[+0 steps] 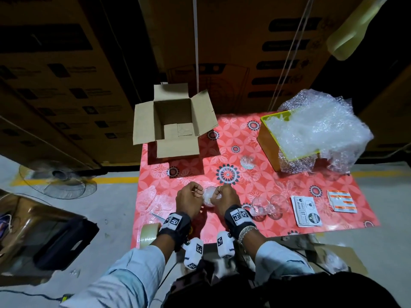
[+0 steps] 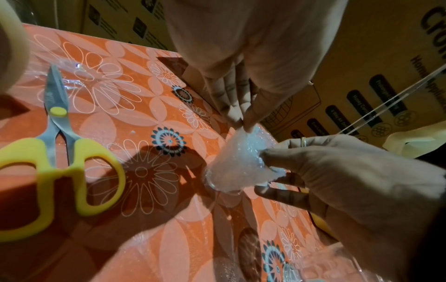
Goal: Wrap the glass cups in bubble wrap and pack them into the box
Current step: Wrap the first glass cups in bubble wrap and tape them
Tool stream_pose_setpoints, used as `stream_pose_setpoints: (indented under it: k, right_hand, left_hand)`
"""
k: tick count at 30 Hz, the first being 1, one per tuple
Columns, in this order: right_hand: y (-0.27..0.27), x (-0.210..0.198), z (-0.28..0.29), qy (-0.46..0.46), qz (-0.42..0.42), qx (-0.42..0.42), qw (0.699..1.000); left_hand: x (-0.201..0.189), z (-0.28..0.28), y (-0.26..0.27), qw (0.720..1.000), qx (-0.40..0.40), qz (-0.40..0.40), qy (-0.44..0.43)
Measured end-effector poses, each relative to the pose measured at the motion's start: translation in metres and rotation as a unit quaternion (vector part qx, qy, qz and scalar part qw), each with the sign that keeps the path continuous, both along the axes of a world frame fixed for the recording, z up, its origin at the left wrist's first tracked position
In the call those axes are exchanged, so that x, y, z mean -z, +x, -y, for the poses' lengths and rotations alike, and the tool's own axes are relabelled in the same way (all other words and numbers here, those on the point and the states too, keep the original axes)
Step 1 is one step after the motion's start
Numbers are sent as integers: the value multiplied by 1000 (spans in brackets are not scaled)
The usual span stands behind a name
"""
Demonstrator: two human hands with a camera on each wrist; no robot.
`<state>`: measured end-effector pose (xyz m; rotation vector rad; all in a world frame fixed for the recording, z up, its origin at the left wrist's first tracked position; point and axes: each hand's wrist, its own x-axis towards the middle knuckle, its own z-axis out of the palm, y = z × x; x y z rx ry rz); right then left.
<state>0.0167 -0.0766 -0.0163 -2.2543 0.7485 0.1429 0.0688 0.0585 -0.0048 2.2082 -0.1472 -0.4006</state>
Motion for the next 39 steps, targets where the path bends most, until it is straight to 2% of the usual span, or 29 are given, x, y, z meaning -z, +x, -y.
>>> stream_pose_setpoints:
  k: [3,8,14,20,24,29,31,35,39]
  right_hand:
    - [4,-4,-1,2,-2,0,1000]
    - [-7,-3,1,-7,41,-16,999]
    - [-1,-1,5,-5,18,-11,1000]
    - [-1,4,5,39,7,20,999]
    - [-4,-2,8,30,24,1,999]
    - [-15,-2,13,30,99,11,995]
    - [-19,0,12,26,111,-10,993]
    - [-21,-6,10,-27,29,-89,995]
    - [-20,-11,11,-46,-12,-103,994]
  left_hand:
    - [2,-1,-2,1000,1,-3,-18]
    - [5,-1,-2,999,13,15,-34]
    - [10,1,3,995,83,53,33]
    - [9,5,1,976,180,87,90]
    - [6,6,5,975,188,85,87]
    - [8,-3,4,980,160,100,65]
    - [13,-6,1,981,154,111,50]
    - [14,-7,-2,974,181,115,72]
    - [9,-4,-1,961,227,120,107]
